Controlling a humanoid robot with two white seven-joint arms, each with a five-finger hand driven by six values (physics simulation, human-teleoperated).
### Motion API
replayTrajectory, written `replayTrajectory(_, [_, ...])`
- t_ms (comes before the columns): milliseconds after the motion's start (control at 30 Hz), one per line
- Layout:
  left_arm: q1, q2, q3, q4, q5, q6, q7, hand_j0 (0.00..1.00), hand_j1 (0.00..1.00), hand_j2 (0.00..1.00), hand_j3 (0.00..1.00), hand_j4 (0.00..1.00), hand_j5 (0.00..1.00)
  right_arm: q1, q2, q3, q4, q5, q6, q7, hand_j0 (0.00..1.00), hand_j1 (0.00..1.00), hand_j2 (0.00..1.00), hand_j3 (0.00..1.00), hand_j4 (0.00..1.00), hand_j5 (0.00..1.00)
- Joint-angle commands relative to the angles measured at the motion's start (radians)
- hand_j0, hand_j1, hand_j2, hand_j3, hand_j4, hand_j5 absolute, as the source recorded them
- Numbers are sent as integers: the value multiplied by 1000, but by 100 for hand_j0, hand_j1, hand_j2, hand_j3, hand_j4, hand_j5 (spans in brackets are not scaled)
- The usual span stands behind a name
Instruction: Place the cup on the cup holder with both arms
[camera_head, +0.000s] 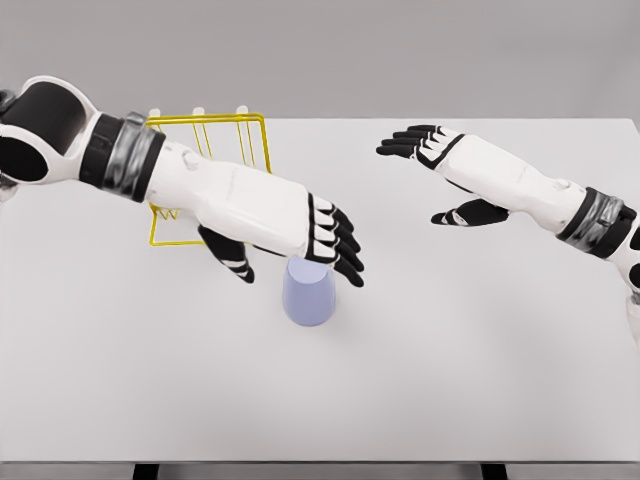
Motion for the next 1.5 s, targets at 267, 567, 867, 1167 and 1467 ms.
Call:
replayTrajectory(267, [26,-58,4,57,-118,3,0,95,95,95,95,95,95,0,-1,0,0,2,3,-1,100,100,100,100,100,100])
replayTrajectory(567, [66,-111,13,134,-184,3,0,95,95,95,95,95,95,-2,-1,0,1,9,3,-1,100,100,100,100,100,100])
replayTrajectory(867, [106,-157,16,195,-224,3,0,95,95,95,95,95,95,-2,1,0,1,12,3,-1,100,100,100,100,100,100])
replayTrajectory(1167, [138,-182,17,238,-244,3,0,95,95,95,95,95,95,-2,-1,0,1,12,3,-1,100,100,100,100,100,100])
replayTrajectory(1467, [172,-226,16,287,-267,3,0,95,95,95,95,95,95,-2,-1,0,1,14,3,-1,100,100,100,100,100,100])
